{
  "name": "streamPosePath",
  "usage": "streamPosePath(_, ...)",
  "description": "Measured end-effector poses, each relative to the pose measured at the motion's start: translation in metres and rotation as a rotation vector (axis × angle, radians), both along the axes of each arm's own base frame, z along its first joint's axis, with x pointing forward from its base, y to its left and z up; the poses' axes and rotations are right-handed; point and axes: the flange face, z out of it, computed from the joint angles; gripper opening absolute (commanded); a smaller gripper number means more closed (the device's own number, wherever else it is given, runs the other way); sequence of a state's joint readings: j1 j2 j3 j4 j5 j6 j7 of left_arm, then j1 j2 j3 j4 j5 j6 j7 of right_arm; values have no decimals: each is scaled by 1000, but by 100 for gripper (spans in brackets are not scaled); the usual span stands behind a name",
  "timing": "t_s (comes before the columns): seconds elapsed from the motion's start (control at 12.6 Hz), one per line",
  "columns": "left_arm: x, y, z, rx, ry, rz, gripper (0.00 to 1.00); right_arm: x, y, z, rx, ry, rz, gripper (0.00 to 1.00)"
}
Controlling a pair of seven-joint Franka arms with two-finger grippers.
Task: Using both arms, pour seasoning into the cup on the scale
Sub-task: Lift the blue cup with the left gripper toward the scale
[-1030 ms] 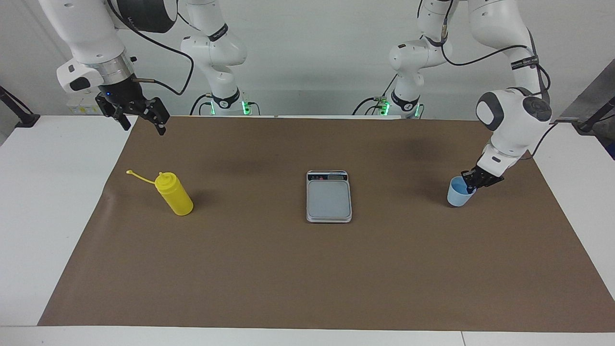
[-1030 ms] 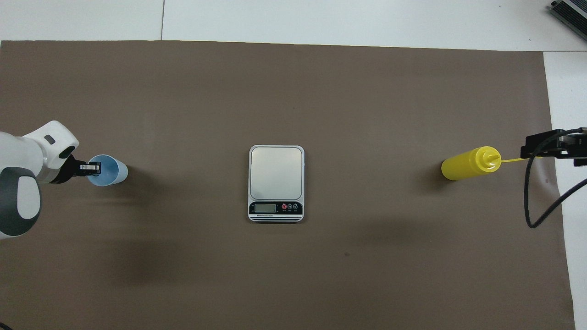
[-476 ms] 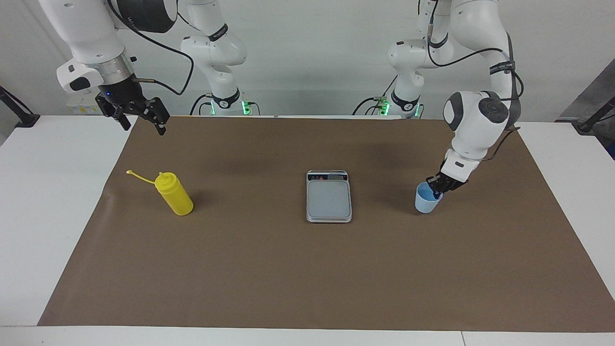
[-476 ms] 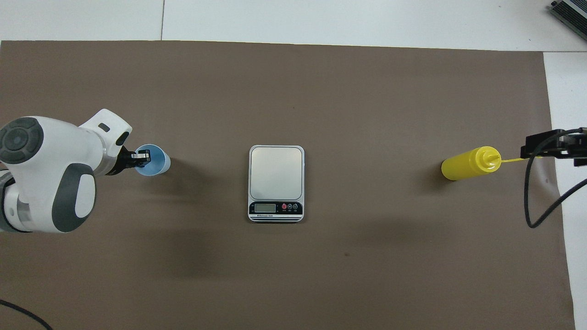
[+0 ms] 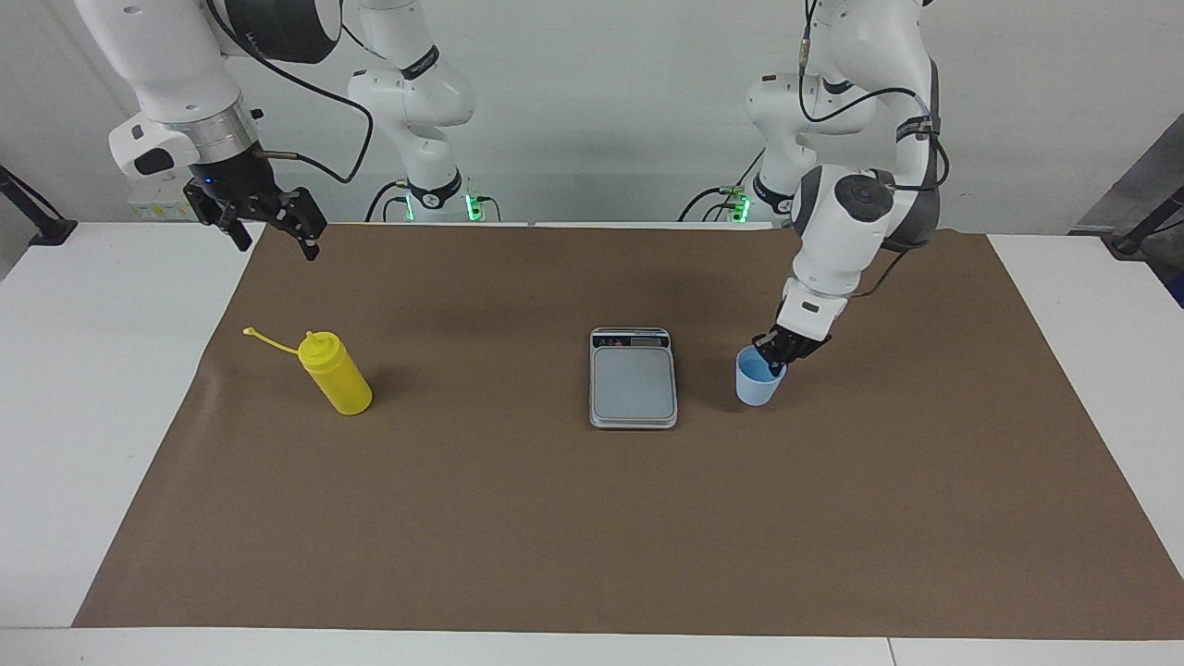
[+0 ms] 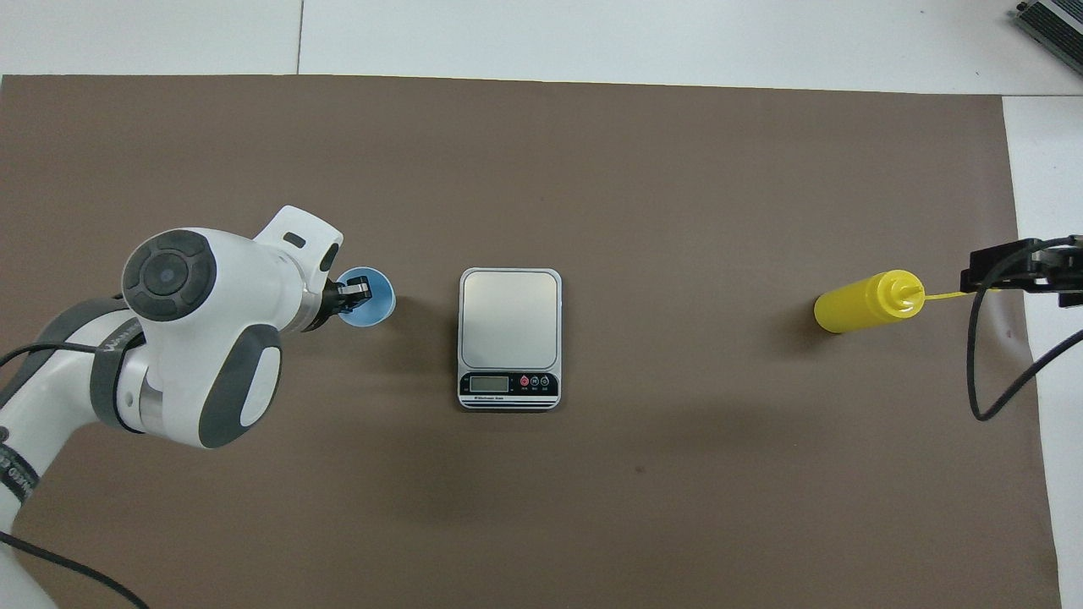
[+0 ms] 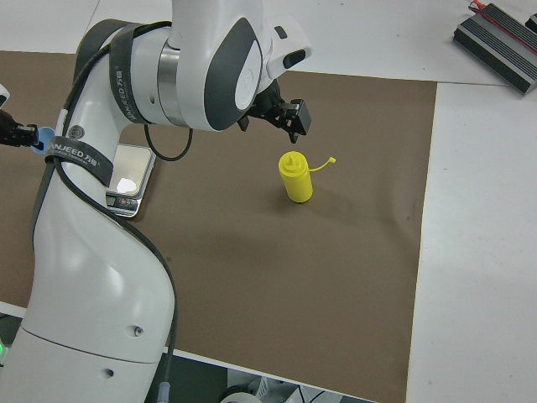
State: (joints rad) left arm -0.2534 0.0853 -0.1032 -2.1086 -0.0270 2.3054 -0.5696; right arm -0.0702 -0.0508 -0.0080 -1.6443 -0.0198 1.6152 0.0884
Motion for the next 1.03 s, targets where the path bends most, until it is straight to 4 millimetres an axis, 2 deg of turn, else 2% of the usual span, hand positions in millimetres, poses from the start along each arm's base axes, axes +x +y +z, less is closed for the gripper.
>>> streamPosePath(0.4, -2, -66, 4, -32, -6, 62, 5, 0, 0, 0, 0, 1, 0, 100)
streamPosePath(0.63, 5, -92, 3, -43, -1, 73, 4, 0, 0, 0, 0, 1, 0, 100)
streamPosePath(0.87, 4, -114, 14, -51, 46, 71, 3, 0, 0, 0, 0, 1, 0, 100)
streamPosePath(1.03, 0, -131, 13, -51, 76, 69, 3, 0, 0, 0, 0, 1, 0, 100)
